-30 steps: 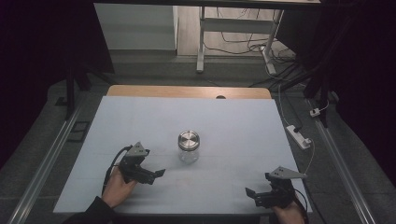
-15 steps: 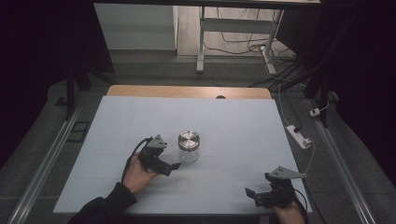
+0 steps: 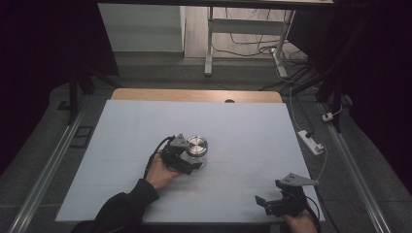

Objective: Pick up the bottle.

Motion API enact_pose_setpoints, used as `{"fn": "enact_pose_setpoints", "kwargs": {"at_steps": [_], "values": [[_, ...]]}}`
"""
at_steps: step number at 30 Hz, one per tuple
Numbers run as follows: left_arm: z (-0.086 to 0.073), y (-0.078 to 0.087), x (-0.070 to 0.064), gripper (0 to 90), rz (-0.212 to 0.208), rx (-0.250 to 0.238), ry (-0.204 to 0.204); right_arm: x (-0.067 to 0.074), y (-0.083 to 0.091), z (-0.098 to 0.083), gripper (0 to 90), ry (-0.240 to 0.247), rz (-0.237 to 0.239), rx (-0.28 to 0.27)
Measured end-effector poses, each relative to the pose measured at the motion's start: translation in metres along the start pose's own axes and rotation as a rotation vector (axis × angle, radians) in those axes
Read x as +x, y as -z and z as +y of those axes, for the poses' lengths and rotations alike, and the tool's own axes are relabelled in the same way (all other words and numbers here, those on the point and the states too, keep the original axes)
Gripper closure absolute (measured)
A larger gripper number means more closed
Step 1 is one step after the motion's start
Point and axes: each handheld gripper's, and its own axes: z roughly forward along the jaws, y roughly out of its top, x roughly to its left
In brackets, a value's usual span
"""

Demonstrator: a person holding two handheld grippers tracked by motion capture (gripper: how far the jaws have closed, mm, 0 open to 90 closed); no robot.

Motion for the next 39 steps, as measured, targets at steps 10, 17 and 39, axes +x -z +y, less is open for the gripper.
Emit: {"fn": "enact_pose_setpoints", "kwargs": {"at_steps": [10,17,39], "values": [[0.004,-0.003,-0.004,14.7,0.0,-0.004,-0.043,0.0,0.0,0.0,0.0,-0.001,0.001,0.003],[0.006,-0.002,-0.009,15.5,0.036,0.008,-0.045,0.0,0.0,0.0,0.0,0.0,0.002,0.003],[0.018,0.027,-0.027,15.5,-0.018,0.008,-0.044,0.001,0.0,0.0,0.0,0.01,0.004,0.004]]}}
